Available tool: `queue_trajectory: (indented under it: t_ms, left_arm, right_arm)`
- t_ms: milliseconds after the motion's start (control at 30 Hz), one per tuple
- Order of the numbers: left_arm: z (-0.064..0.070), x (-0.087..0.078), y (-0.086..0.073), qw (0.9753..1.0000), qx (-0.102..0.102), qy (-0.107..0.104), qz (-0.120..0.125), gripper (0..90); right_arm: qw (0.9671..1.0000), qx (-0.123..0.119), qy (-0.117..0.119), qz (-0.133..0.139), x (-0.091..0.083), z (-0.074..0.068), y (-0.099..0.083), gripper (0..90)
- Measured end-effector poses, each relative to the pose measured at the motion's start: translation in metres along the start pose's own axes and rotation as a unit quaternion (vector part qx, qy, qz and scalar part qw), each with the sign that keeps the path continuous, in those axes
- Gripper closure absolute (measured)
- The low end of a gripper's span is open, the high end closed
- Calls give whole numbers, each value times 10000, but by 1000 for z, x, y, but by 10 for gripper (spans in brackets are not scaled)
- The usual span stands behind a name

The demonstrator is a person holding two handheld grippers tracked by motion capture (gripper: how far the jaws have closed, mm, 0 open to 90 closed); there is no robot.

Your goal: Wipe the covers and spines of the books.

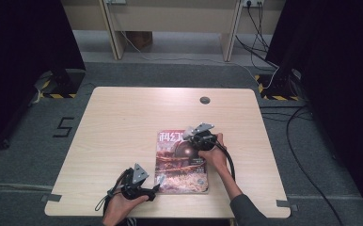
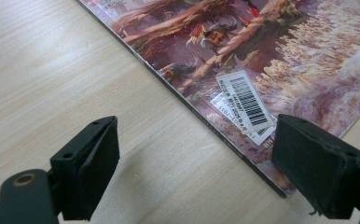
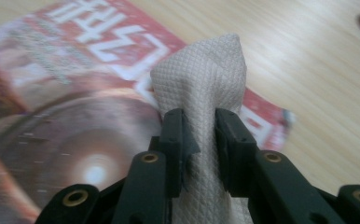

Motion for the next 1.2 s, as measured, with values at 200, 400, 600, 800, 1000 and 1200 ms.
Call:
queue_trajectory:
  t_ms: [200, 400, 600, 800, 1000, 1200]
  left_arm:
    - [0, 0, 0, 10000, -20, -7, 23, 141]
    - [0, 0, 0, 10000, -38, -26, 22, 141]
    - [0, 0, 0, 10000, -15, -12, 13, 141]
    - [0, 0, 0, 10000, -21, -19, 17, 141]
    - [0, 0, 0, 10000, 2, 3, 12, 143]
    - [0, 0, 0, 10000, -4, 5, 10, 142]
  right_arm:
    - [9999, -82, 60, -19, 4, -7, 6, 732]
    - [9998, 206, -59, 35, 14, -1, 13, 734]
    - [9999, 111, 6, -63, 30, -17, 36, 737]
    - [9997, -136, 156, -130, 47, -47, 62, 739]
    - [9986, -390, 339, -81, 48, -74, 67, 741]
    - [9964, -616, 574, -28, 38, -89, 59, 741]
Point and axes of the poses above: each handheld gripper's, and its own axes: x roughly forward along the jaws, y roughly out of its top, z roughly to its right, the point moved 7 cm from there along x, roughly forward along the jaws, and after that the axes turned 2 degrees about -z, right-handed, at the moved point
